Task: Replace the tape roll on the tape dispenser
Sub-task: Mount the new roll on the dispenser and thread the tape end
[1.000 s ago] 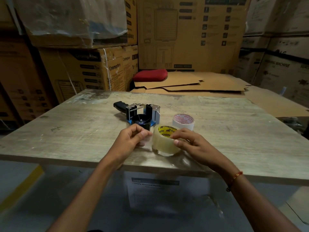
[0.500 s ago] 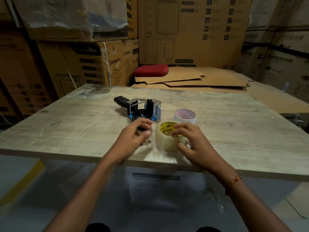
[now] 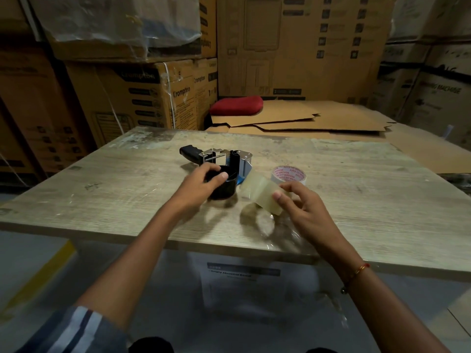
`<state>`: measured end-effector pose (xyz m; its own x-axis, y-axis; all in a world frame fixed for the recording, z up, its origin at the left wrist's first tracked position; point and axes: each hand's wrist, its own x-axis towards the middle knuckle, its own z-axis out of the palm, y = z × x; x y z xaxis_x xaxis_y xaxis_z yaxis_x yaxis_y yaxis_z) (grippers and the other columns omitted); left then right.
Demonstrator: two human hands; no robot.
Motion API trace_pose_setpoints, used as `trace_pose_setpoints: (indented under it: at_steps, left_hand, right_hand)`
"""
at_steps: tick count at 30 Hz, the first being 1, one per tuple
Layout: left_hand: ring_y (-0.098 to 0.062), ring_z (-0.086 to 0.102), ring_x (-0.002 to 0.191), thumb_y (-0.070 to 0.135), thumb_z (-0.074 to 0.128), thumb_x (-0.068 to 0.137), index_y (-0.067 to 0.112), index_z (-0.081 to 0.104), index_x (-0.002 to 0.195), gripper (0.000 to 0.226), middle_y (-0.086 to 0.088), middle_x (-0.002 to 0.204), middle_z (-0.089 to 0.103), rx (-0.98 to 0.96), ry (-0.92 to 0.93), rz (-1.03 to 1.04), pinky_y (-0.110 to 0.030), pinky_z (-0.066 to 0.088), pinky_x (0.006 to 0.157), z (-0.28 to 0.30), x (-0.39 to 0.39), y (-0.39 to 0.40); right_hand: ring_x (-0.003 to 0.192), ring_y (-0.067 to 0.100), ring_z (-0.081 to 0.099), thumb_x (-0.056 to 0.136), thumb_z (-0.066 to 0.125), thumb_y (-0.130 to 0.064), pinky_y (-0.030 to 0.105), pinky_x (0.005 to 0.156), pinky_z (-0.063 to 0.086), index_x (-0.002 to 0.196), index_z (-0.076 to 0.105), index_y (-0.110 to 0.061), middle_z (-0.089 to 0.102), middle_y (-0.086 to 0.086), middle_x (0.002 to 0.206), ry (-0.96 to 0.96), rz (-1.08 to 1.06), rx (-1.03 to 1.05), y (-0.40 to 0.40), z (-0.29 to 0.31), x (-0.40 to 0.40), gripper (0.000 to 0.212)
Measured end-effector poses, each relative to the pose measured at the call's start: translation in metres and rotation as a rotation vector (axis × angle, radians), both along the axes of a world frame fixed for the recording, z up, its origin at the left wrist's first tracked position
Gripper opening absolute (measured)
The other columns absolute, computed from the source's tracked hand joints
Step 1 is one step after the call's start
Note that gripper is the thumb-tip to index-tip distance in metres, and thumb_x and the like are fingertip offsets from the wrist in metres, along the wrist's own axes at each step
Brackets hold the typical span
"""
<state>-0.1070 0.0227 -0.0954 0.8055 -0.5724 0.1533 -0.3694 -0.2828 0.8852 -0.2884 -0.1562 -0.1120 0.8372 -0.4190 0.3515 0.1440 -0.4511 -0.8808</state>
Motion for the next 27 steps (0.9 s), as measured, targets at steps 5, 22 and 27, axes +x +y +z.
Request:
trace_pose_setpoints:
  at_steps: [5, 22, 27]
  left_hand:
    - [-0.018, 0.053, 0.117, 0.044, 0.062, 0.092, 0.025, 0.055, 0.133, 0.045, 0.001, 0.129, 0.051, 0.183, -0.227, -0.003, -0.033, 0.044, 0.096, -0.012, -0.001, -0.001]
    - [-0.010, 0.069, 0.073, 0.008, 0.062, 0.093, 0.012, 0.070, 0.115, 0.023, -0.003, 0.093, 0.075, -0.103, -0.630, 0.031, -0.033, 0.060, 0.070, -0.008, -0.077, 0.000]
    - [-0.014, 0.059, 0.084, 0.018, 0.057, 0.096, 0.014, 0.070, 0.103, 0.015, 0.001, 0.096, 0.070, -0.020, -0.925, 0.322, -0.027, 0.046, 0.071, 0.011, -0.046, 0.010]
  right_hand:
    - [0.095, 0.019, 0.071, 0.099, 0.059, -0.027, 0.033, 0.077, 0.061, 0.107, 0.067, -0.013, 0.071, 0.005, 0.106, -0.057, 0.042, 0.176, 0.003, 0.006, -0.003, 0.018]
    - [0.110, 0.017, 0.065, 0.098, 0.060, -0.031, 0.036, 0.091, 0.056, 0.105, 0.066, -0.023, 0.068, -0.002, 0.117, -0.119, -0.078, 0.026, -0.006, 0.013, -0.016, 0.012]
    - [0.109, 0.015, 0.060, 0.098, 0.060, -0.025, 0.018, 0.080, 0.051, 0.102, 0.061, -0.025, 0.061, 0.001, 0.117, -0.116, -0.119, -0.181, -0.002, 0.013, -0.012, 0.005]
